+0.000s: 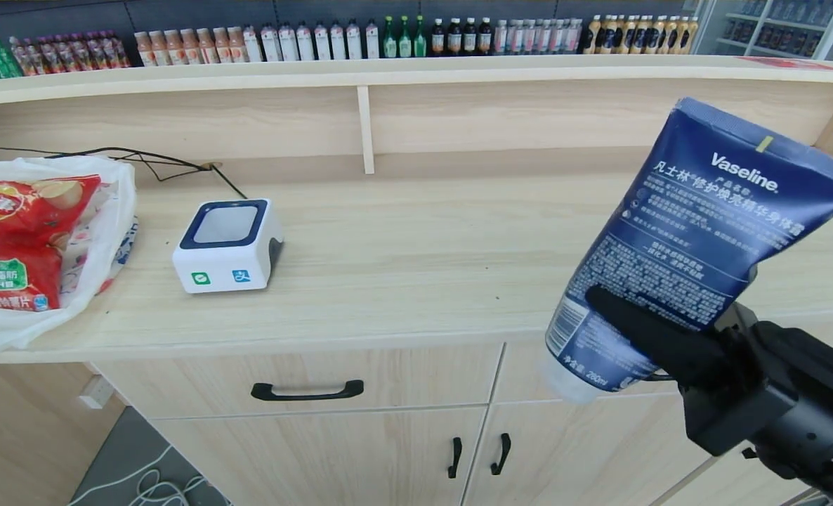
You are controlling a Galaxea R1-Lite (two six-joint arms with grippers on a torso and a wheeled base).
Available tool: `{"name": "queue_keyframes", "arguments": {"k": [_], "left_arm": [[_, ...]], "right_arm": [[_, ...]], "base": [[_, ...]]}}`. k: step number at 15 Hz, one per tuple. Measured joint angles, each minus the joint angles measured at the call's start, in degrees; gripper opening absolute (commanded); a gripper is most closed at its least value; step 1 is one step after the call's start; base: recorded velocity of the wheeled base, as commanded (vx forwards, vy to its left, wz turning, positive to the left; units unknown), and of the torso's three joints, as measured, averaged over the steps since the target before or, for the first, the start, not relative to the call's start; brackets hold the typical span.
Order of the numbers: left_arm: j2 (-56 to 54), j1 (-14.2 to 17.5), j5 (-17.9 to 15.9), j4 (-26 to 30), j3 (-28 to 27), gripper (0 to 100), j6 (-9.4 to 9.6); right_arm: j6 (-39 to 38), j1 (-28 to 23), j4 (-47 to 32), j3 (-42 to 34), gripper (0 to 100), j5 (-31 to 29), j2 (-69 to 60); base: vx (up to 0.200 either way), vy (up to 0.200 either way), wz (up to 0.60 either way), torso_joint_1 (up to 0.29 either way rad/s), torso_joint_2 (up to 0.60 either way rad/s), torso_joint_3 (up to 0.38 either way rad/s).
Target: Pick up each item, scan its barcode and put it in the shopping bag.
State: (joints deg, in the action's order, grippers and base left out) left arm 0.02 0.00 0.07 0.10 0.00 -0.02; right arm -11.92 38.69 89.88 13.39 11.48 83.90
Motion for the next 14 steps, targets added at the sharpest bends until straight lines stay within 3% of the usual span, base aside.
{"name": "queue_keyframes", "arguments": {"k": [3,8,14], "left_arm": [[0.0,0.0,0.0,0.0,0.0,100,0.02],[0.0,0.0,0.0,0.0,0.0,100,-0.02],[0.0,0.0,0.0,0.0,0.0,100,-0.20]], "right_arm": [[9.0,-1.7,0.0,-0.5,0,-9.3,0.2],[23.2,-12.1,0.0,-1.5,0,-12.8,-0.7],[21.4,-13.8,0.0,3.3,0,-17.9,-0.4]], "base": [[0.000,0.000,0.00,0.000,0.00,0.000],[0.000,0.000,0.00,0.000,0.00,0.000],[0.000,0.167,0.00,0.000,0.00,0.001]]}}
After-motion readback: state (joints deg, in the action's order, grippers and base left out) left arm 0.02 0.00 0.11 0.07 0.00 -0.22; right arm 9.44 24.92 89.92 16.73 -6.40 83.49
